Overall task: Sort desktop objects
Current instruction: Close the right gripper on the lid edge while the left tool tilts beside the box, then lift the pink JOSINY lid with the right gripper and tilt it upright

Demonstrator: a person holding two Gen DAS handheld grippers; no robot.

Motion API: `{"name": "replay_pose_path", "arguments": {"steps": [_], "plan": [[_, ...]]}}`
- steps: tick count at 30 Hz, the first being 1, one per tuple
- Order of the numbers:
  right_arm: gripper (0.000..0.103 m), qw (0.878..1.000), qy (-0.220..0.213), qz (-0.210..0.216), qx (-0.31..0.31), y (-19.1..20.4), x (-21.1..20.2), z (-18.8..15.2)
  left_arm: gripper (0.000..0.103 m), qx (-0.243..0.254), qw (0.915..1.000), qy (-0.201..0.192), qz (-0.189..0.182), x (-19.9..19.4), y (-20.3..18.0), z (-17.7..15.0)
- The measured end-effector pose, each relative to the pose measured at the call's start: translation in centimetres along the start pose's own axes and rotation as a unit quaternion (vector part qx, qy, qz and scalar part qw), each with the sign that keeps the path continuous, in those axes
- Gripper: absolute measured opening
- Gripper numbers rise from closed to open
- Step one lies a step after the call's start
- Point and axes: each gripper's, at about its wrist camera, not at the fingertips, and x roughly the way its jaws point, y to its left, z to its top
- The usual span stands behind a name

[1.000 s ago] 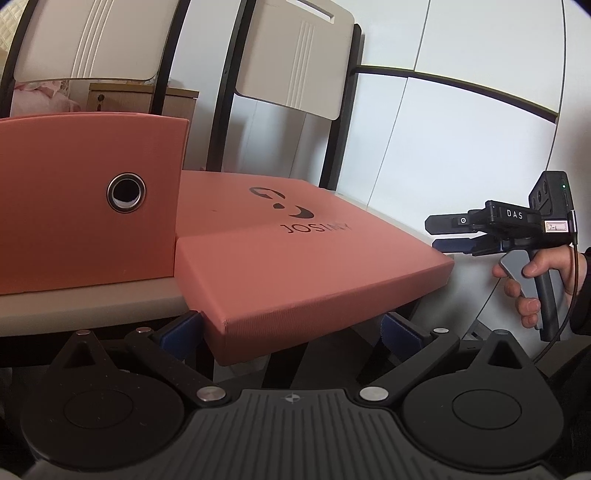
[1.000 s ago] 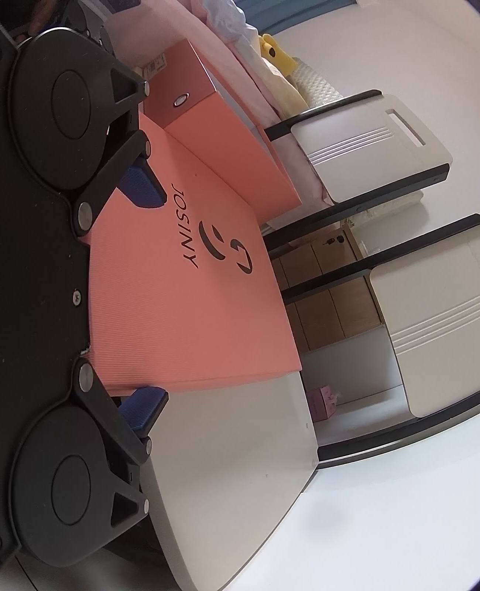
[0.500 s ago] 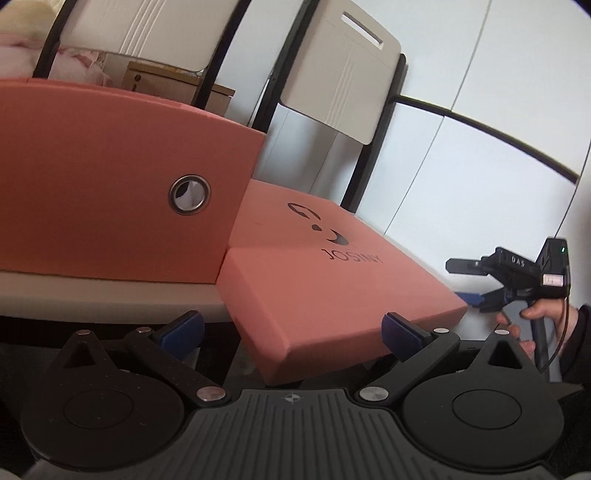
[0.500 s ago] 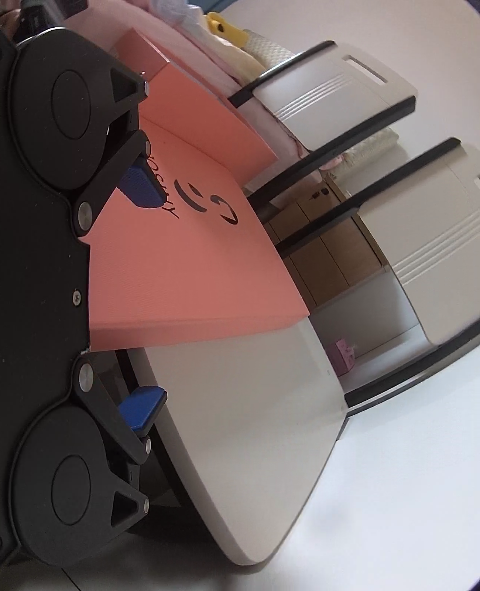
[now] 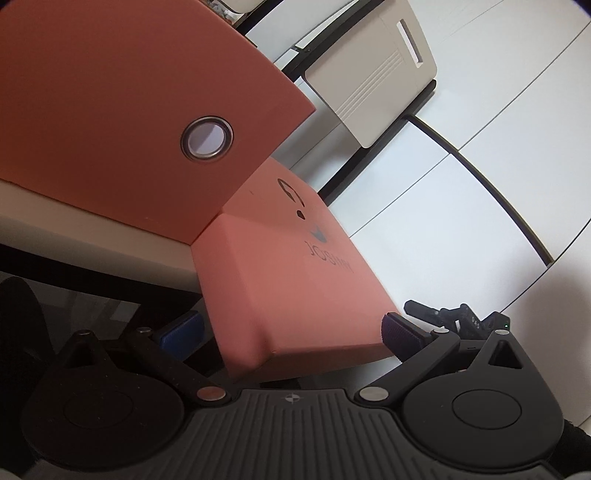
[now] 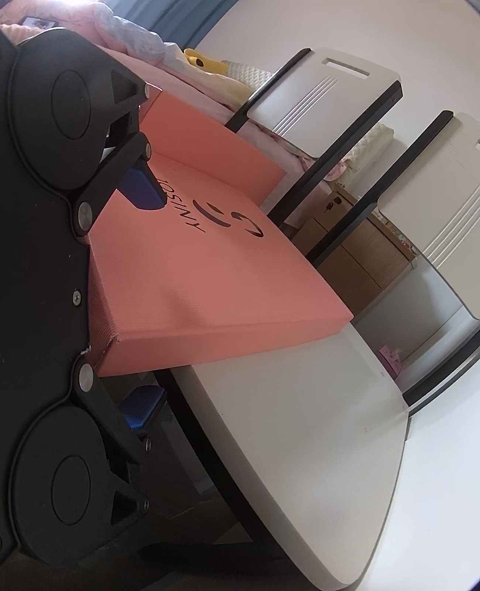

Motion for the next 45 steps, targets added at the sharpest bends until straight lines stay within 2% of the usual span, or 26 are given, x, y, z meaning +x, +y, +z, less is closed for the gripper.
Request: {"name": "replay_pose_path", "arguments": {"steps": [6,8,13,26,32,45], "plan": [[0.087,1.0,0.014,0.007,0.001,-0.1,0.5,-0.2,0.103,-0.017,0.9997,0.013,-0.013,1.4,0.0,0.2],[0.082,1.0,0.017,0.006,-0.005,0.0,0.6,-0.2,0.103,-0.011,0.9998,0.017,-0.006,1.7,-0.2,0.3],[0.078,1.0,0.017,0.01,-0.005,-0.2,0.4,-0.3,0.1,-0.011,0.9997,0.022,-0.009,1.6,-0.1,0.0],[0.08,0.999,0.034,0.028,-0.015,-0.2,-1.0,-1.2,0.097,-0.01,0.9994,0.028,-0.018,-0.5,0.0,-1.5],[0.085,0.999,0.025,0.021,-0.001,-0.8,-0.9,-0.9,0.097,-0.027,0.9994,0.013,-0.018,-0.4,0.5,-1.4],[0.086,1.0,0.005,0.025,0.015,-1.5,0.8,-0.3,0.097,-0.04,0.9984,0.022,-0.033,0.7,1.1,-1.3]]}}
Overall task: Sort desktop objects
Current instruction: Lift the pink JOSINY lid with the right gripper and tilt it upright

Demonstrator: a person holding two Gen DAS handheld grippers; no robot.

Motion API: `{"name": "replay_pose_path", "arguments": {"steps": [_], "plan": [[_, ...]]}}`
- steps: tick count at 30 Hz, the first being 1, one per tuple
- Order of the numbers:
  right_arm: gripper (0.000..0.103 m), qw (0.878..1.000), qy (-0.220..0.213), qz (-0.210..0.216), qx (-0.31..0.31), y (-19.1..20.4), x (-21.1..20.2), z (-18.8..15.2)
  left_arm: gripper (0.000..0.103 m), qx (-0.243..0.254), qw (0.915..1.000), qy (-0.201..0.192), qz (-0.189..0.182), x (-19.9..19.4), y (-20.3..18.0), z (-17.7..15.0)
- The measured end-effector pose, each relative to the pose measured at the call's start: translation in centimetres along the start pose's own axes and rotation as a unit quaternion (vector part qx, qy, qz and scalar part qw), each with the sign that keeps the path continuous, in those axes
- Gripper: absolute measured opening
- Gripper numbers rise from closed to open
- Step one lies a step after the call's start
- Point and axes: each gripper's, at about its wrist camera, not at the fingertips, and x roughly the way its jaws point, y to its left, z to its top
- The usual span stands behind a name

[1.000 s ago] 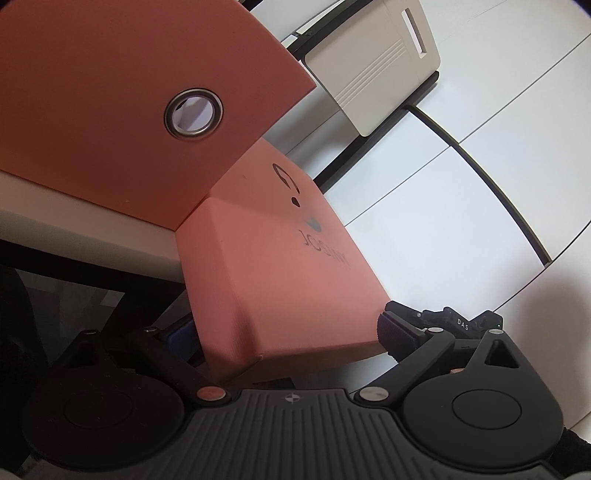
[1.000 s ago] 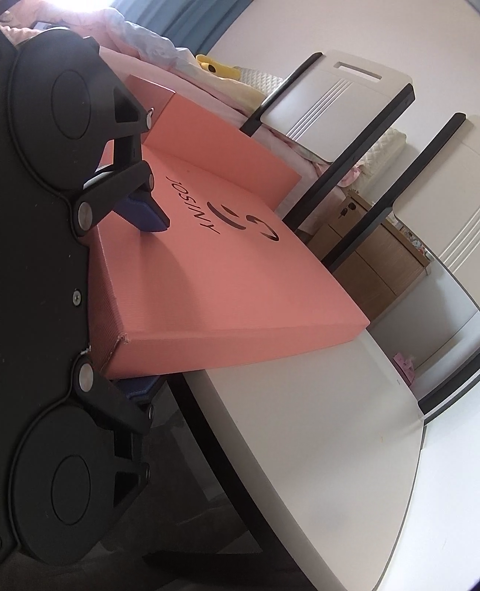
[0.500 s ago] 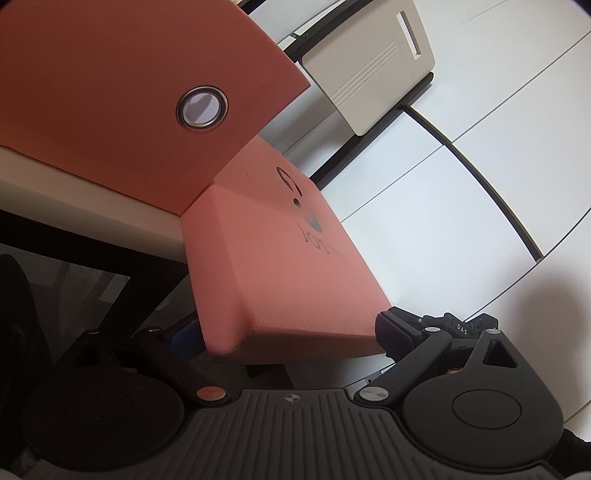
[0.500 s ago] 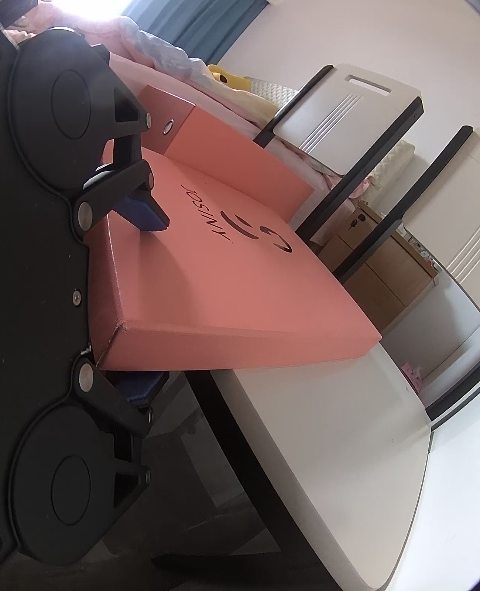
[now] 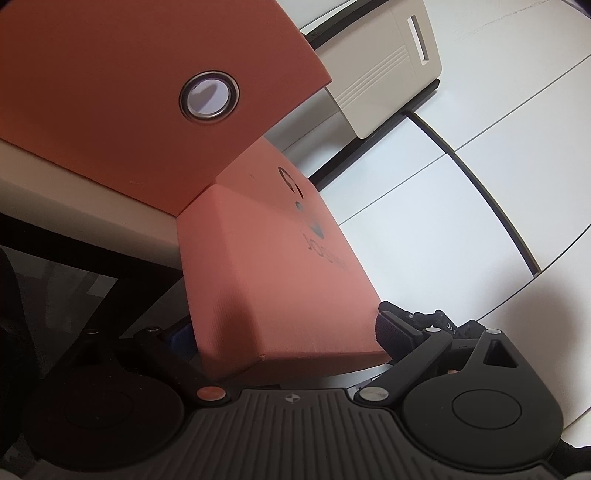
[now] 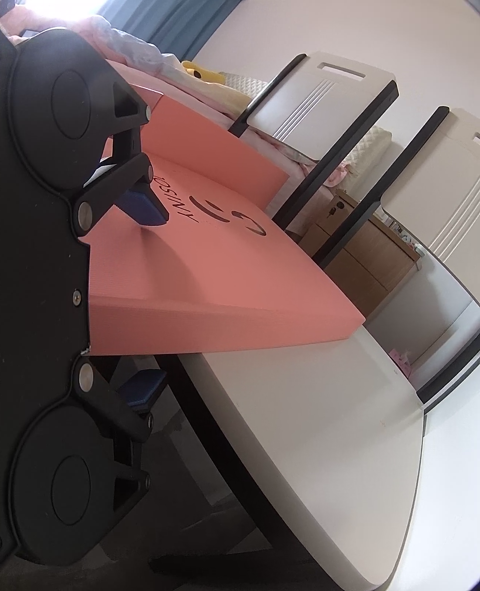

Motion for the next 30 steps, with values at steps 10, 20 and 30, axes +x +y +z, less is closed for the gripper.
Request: {"name": "replay_pose_path", "arguments": {"steps": [10,20,30], "plan": [[0.081,0.999,0.004,0.033,-0.034,1.0,0.2,-0.2,0.097,0.005,0.9999,-0.012,-0.004,-0.1,-0.5,0.1],[0.076,0.992,-0.051,0.077,-0.084,3.7,-3.5,-0.2,0.093,0.069,0.997,-0.034,-0.008,-1.9,-3.5,-0.2],[0.076,0.986,-0.092,0.092,-0.106,5.8,-6.0,-0.1,0.093,0.103,0.9936,-0.04,-0.023,-3.1,-5.9,-0.4]]}}
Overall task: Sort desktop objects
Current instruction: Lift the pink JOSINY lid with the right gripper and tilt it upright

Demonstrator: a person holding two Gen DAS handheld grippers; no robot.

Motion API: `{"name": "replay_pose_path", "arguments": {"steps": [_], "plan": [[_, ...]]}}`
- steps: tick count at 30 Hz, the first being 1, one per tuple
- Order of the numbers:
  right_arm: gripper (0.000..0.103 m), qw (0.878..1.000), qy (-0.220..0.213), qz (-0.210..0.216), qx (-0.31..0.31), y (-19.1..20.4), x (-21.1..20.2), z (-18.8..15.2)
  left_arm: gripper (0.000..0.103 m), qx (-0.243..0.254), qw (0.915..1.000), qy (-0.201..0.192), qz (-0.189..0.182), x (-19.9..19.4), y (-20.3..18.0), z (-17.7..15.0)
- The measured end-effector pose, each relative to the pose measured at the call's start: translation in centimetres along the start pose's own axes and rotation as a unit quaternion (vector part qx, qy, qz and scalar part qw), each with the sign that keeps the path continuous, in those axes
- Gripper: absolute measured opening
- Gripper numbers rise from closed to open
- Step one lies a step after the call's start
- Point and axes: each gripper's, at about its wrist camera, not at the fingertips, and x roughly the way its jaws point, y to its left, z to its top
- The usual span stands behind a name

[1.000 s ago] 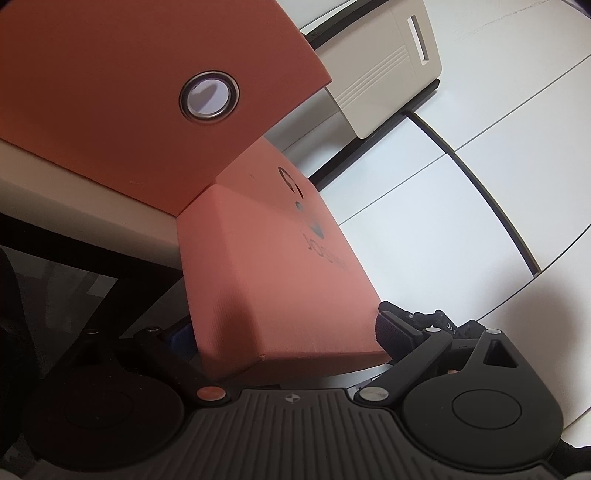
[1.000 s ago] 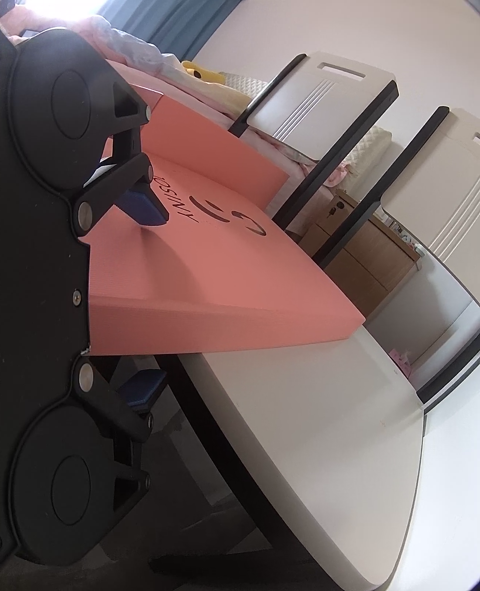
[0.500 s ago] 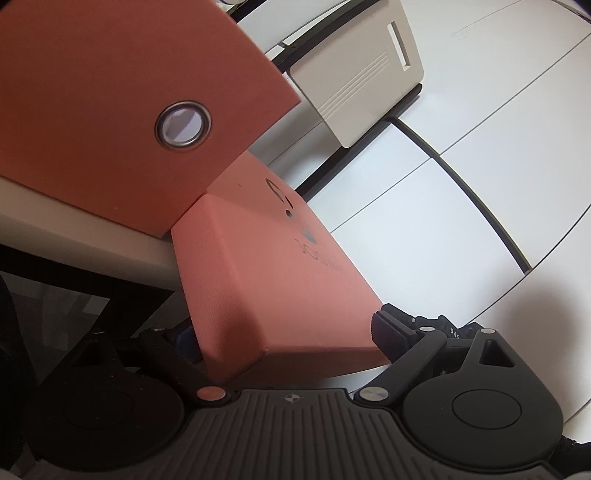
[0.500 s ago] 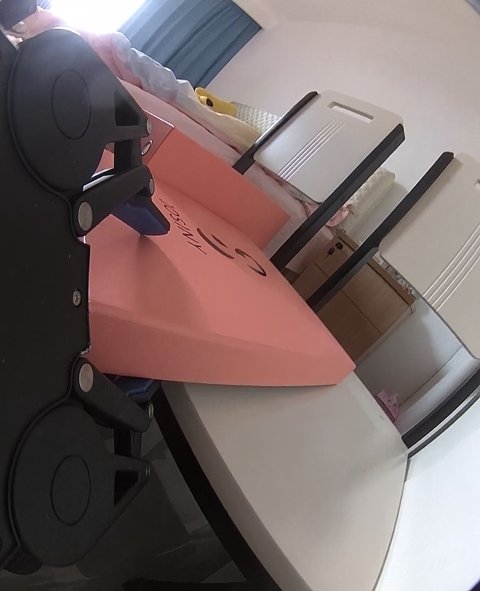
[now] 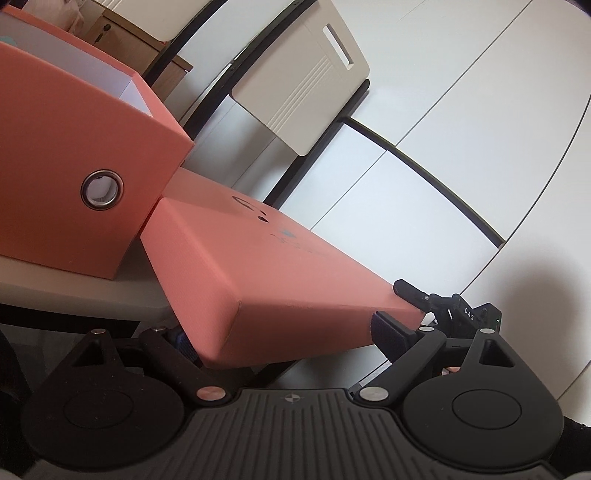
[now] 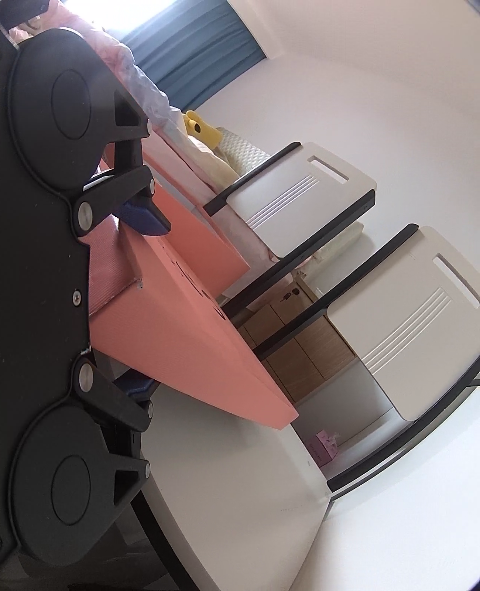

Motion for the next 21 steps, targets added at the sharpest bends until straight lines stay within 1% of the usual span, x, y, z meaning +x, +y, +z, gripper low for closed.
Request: {"name": "replay_pose_path", "arguments": {"steps": [10,17,19,21], "plan": [[0.076,0.999,-0.033,0.013,-0.011,1.3,-1.3,0.7,0.091,0.024,0.9997,-0.003,-0.005,-0.6,-1.1,-0.1],[0.076,0.998,-0.061,0.027,-0.007,1.7,-2.9,1.1,0.089,0.042,0.9991,0.0,-0.007,-0.5,-2.1,0.1],[0.076,0.997,-0.066,0.027,-0.007,1.7,-3.1,1.2,0.088,0.047,0.9989,0.002,-0.006,-0.3,-2.5,0.1],[0.076,0.998,-0.061,0.025,-0.006,1.7,-3.1,1.2,0.088,0.039,0.9992,0.002,-0.004,-0.2,-2.3,0.1]]}}
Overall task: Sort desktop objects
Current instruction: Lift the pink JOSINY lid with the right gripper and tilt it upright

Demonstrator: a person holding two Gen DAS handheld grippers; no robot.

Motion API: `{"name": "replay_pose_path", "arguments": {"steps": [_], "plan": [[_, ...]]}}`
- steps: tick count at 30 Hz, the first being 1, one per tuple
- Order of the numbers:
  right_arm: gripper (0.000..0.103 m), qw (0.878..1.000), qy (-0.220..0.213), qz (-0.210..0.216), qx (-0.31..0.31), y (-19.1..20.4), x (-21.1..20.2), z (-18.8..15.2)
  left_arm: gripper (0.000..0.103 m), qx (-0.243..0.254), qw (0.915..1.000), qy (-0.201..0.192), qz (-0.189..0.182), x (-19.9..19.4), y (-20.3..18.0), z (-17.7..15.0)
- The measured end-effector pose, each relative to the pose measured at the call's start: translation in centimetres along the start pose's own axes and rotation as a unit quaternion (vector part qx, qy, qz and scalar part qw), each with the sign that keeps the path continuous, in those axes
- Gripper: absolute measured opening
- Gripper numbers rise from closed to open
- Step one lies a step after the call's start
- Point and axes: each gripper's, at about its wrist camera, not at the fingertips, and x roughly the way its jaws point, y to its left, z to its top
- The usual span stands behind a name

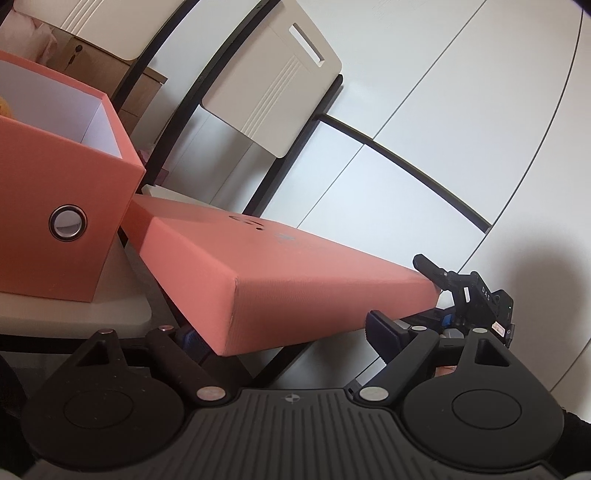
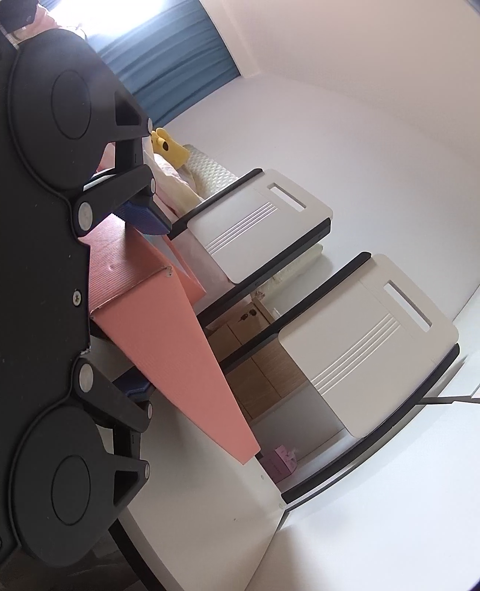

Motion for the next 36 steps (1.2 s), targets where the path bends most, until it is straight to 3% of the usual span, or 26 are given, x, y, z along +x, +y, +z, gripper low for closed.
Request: {"name": "replay_pose_path", "arguments": {"steps": [7,9,15,18,25,36], "plan": [[0.072,1.0,0.019,-0.011,0.005,-0.6,0.1,-0.4,0.092,-0.055,0.9977,-0.006,-0.038,-0.4,2.5,-1.0],[0.065,0.999,0.022,-0.016,0.021,-1.2,0.1,-0.6,0.092,-0.085,0.9949,-0.01,-0.053,-0.4,3.6,-1.2],[0.06,0.998,0.042,-0.03,0.042,-2.3,0.5,-1.0,0.095,-0.158,0.9829,-0.023,-0.091,-0.5,6.5,-2.3],[0.059,0.996,0.058,-0.036,0.053,-2.8,0.8,-1.4,0.095,-0.168,0.9825,-0.021,-0.077,-0.4,7.2,-2.8],[0.057,0.983,0.096,-0.062,0.141,-6.4,1.2,-2.8,0.095,-0.157,0.9864,-0.003,-0.049,0.5,7.2,-3.3],[0.069,0.971,0.122,-0.113,0.17,-8.5,1.6,-4.2,0.095,-0.157,0.9874,-0.001,-0.019,1.0,8.1,-3.4]]}}
